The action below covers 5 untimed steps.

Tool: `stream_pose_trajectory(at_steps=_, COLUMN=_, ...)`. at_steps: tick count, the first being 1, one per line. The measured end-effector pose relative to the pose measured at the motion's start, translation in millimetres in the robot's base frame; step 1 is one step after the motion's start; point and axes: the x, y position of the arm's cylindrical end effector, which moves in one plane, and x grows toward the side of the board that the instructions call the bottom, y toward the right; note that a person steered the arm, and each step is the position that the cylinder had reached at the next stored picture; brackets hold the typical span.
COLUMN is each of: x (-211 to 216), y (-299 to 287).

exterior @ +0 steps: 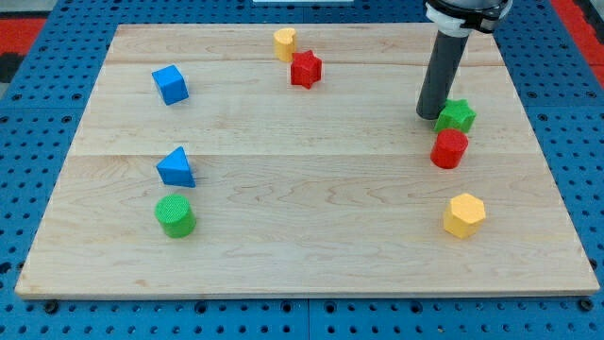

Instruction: Place the red star at the top of the green star

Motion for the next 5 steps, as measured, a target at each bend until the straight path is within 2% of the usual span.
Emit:
stream_pose_trajectory(at_steps=1, x=1.7, y=-94.1)
stream_pose_trajectory(at_steps=2, x=28.9, y=-193.1)
stream_pose_trajectory(at_steps=3, x=-4.8, y=-258.2)
stream_pose_trajectory(at_steps=4, x=-61.4, y=-270.6)
stream_pose_trajectory(at_steps=5, x=-120.3, y=-236.7)
